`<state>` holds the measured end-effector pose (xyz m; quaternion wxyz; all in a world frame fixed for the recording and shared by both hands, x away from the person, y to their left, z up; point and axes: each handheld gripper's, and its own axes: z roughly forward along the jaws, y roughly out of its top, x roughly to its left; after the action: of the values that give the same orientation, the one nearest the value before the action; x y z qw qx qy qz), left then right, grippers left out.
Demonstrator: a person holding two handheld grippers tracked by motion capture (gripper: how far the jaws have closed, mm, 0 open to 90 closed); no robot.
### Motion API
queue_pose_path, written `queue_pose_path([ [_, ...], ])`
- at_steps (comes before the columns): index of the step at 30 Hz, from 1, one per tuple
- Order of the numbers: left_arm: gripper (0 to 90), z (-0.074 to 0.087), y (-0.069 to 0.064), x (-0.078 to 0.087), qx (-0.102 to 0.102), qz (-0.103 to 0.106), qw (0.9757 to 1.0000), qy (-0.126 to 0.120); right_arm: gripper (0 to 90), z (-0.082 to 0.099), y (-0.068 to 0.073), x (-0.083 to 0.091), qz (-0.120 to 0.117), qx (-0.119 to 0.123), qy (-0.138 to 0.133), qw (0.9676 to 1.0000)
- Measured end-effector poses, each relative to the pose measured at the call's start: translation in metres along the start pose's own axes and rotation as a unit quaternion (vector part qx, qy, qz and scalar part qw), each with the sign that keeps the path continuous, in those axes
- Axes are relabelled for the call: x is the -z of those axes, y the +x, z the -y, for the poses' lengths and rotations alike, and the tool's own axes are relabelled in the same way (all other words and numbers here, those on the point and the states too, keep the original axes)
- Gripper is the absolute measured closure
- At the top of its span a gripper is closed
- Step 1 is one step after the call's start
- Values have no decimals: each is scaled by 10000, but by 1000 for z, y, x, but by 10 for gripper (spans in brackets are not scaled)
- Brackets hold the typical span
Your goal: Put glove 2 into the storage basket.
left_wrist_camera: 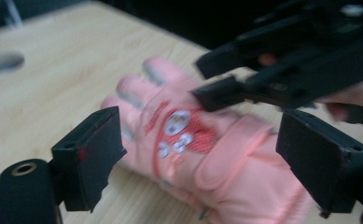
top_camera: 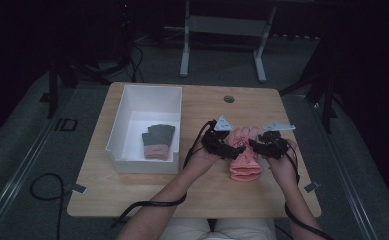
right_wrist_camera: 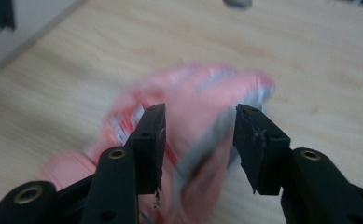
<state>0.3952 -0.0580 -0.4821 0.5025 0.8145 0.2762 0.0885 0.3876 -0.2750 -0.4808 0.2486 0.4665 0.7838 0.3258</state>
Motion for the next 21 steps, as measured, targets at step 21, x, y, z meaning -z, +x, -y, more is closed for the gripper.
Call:
queue_pose_path([
  [21,418,38,40,-75,1454,550,9807,1184,653,37,-16,-29,-504,-43,442,9977],
])
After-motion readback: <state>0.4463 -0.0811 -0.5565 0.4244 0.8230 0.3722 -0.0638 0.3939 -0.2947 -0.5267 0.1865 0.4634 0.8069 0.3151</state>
